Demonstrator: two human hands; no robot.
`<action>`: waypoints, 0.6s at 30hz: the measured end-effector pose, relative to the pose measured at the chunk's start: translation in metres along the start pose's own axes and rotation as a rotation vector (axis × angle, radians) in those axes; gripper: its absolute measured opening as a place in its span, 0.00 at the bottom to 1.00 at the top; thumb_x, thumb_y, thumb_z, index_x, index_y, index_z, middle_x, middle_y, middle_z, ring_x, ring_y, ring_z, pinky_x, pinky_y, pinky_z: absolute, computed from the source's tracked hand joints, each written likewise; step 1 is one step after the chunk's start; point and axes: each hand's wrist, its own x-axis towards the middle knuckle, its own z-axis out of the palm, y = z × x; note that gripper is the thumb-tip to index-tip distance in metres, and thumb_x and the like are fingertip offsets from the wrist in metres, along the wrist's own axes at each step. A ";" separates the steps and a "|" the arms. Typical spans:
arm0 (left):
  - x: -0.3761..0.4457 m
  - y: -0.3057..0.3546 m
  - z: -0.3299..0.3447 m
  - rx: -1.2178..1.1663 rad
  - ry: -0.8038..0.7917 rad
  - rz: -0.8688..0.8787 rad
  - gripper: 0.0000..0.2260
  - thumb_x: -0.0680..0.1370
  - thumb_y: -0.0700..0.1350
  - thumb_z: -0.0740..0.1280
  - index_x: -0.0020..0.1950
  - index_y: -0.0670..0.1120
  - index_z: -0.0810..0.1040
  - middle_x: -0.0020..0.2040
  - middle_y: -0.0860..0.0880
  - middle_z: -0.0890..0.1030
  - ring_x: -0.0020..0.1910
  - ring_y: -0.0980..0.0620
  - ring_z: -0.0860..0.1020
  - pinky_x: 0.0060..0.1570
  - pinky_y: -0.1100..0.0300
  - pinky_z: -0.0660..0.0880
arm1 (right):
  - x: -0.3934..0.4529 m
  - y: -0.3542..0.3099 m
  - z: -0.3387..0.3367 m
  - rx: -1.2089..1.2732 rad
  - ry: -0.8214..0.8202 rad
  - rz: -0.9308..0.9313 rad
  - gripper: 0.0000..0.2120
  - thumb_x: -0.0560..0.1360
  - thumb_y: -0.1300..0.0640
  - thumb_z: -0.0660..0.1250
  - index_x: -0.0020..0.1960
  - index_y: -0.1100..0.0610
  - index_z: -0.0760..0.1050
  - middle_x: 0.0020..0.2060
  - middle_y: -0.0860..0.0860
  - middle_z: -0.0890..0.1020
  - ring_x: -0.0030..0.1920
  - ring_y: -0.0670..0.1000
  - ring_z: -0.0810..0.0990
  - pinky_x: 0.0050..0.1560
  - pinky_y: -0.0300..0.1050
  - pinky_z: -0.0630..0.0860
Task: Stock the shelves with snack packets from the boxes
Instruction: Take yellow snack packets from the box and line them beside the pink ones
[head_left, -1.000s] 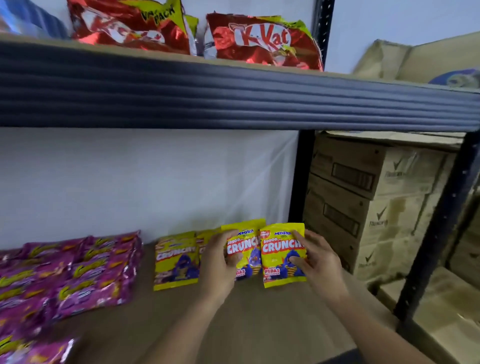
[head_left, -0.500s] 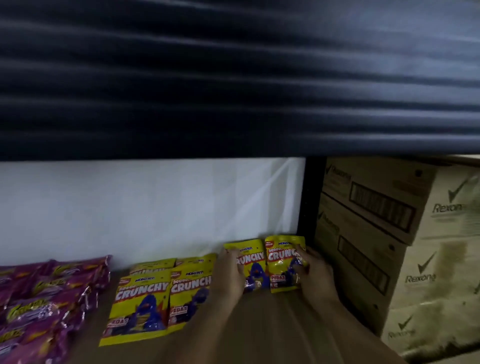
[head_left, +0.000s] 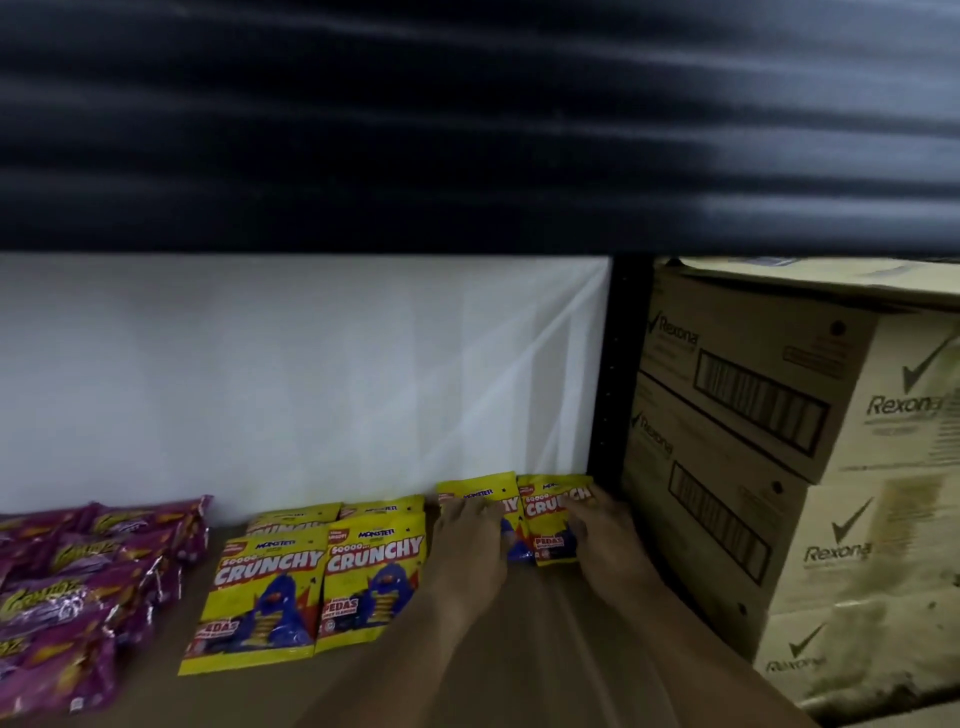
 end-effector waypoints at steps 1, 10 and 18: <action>0.000 0.000 0.001 0.009 -0.023 0.014 0.20 0.84 0.52 0.59 0.76 0.49 0.66 0.74 0.50 0.67 0.75 0.46 0.60 0.75 0.51 0.60 | -0.003 0.001 0.000 -0.147 0.008 -0.041 0.17 0.83 0.56 0.61 0.71 0.54 0.73 0.72 0.52 0.69 0.69 0.53 0.70 0.71 0.47 0.68; -0.002 -0.001 -0.003 0.059 -0.095 0.037 0.21 0.85 0.52 0.56 0.78 0.48 0.64 0.75 0.47 0.67 0.76 0.45 0.60 0.76 0.52 0.56 | -0.005 0.005 0.001 -0.496 -0.177 -0.026 0.26 0.84 0.42 0.45 0.81 0.45 0.50 0.80 0.53 0.41 0.79 0.55 0.38 0.79 0.54 0.41; -0.026 -0.003 -0.014 -0.005 0.014 0.115 0.23 0.85 0.46 0.57 0.80 0.47 0.59 0.80 0.46 0.60 0.79 0.47 0.56 0.77 0.54 0.58 | -0.027 -0.011 0.002 -0.509 -0.001 -0.173 0.24 0.84 0.50 0.53 0.79 0.53 0.58 0.79 0.59 0.53 0.80 0.60 0.48 0.78 0.53 0.52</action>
